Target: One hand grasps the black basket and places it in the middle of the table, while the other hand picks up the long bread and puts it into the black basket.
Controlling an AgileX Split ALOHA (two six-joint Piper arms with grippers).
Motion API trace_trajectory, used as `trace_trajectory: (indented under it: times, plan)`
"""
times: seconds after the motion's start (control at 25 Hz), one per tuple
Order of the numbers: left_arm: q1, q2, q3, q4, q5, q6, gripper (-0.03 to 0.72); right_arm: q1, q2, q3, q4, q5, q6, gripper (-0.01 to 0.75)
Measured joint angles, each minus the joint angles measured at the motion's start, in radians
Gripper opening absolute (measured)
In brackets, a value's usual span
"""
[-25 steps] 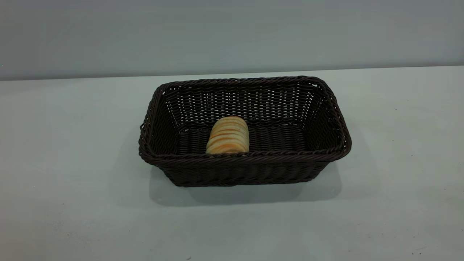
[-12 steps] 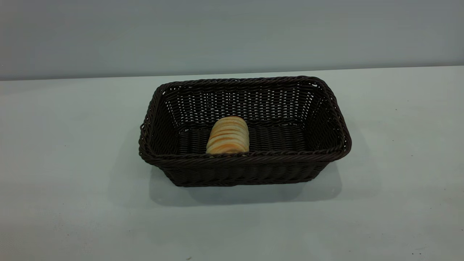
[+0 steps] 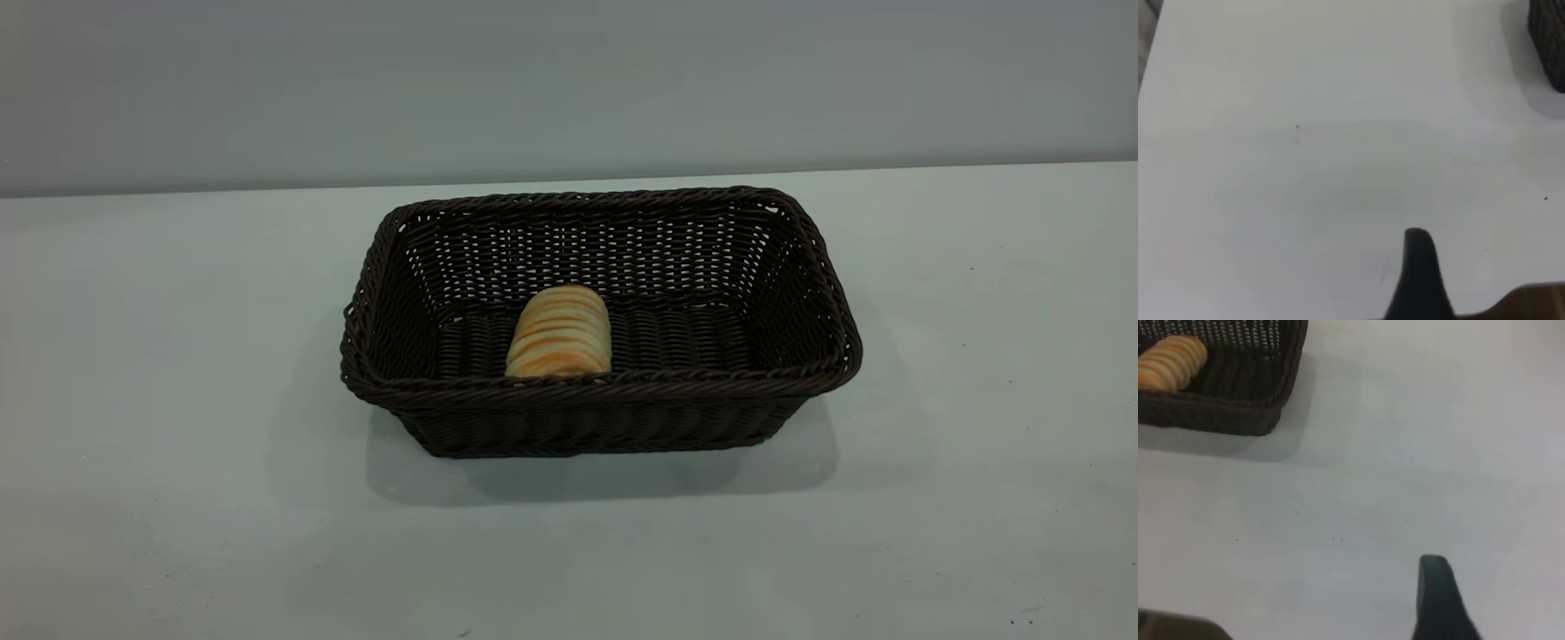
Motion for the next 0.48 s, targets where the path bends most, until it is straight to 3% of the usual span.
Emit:
trace_trajectory:
  times: [0.48]
  plan:
    - [-0.01, -0.002, 0.0, 0.001, 0.0, 0.0, 0.593, 0.0, 0.0, 0.0, 0.0, 0.0, 0.0, 0.46]
